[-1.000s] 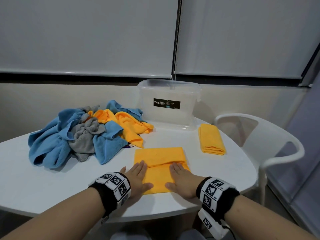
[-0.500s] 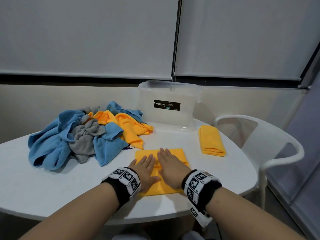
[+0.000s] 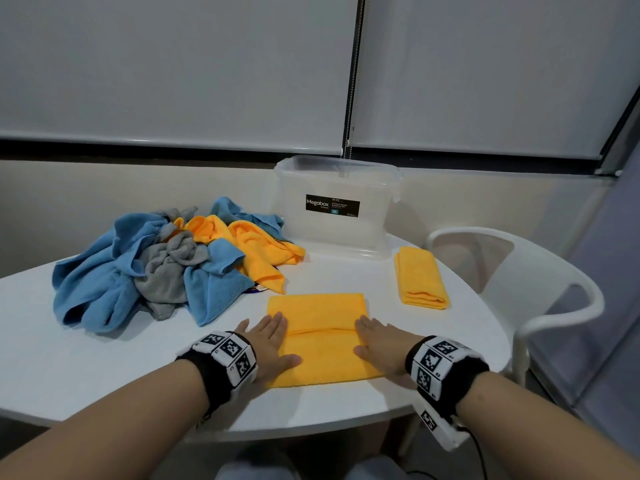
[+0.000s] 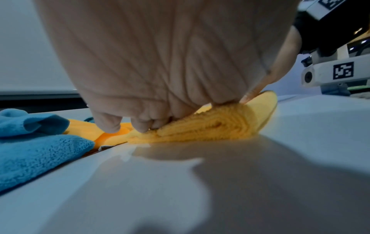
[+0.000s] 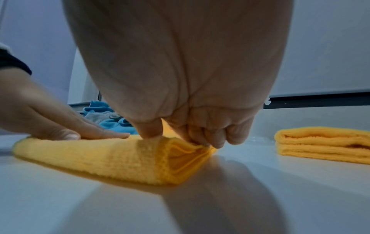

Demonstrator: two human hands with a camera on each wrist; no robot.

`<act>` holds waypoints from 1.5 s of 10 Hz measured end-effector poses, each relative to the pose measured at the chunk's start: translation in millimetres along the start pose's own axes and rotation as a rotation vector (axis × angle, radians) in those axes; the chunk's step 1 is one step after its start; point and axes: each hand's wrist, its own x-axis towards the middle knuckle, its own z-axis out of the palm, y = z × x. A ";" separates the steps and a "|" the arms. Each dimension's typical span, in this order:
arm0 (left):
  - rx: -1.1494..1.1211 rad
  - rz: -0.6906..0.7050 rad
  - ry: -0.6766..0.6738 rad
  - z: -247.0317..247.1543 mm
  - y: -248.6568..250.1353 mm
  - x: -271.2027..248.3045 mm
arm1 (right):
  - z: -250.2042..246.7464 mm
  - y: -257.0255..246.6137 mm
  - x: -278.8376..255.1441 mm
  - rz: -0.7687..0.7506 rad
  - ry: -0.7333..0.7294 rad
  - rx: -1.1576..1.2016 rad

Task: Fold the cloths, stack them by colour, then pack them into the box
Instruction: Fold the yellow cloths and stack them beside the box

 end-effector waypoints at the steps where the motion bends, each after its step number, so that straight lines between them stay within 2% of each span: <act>1: -0.013 0.079 0.016 -3.8 -0.2 -11.8 | -1.7 1.3 -8.3 0.000 0.115 0.098; 2: 0.009 0.181 -0.012 1.1 -1.3 -29.9 | 5.1 3.2 -21.7 -0.124 0.094 0.009; 3: 0.082 0.156 -0.024 2.3 -2.1 -37.4 | 10.3 0.3 -23.9 -0.209 0.070 -0.165; 5: 0.069 0.131 0.003 4.9 -0.8 -32.8 | 5.4 -6.2 -13.4 -0.152 0.015 -0.245; 7: -0.093 0.150 -0.047 -18.0 -3.8 -36.3 | -16.3 -2.7 -20.4 -0.116 -0.053 -0.035; 8: -0.309 0.099 0.011 -41.0 -10.6 -27.1 | -34.2 4.7 -15.0 -0.045 0.011 0.134; 10: -0.758 -0.119 0.112 -47.6 -28.8 9.6 | -40.0 17.8 12.2 0.140 0.148 0.564; 11: -0.708 -0.201 0.142 -50.0 -24.4 24.3 | -38.6 18.8 24.8 0.188 0.158 0.613; 13: -0.518 -0.280 0.145 -53.1 -21.3 56.0 | -44.0 15.9 38.3 0.292 0.123 0.527; 15: -0.473 -0.282 0.190 -51.1 -14.9 79.9 | -49.5 15.1 45.4 0.342 0.090 0.752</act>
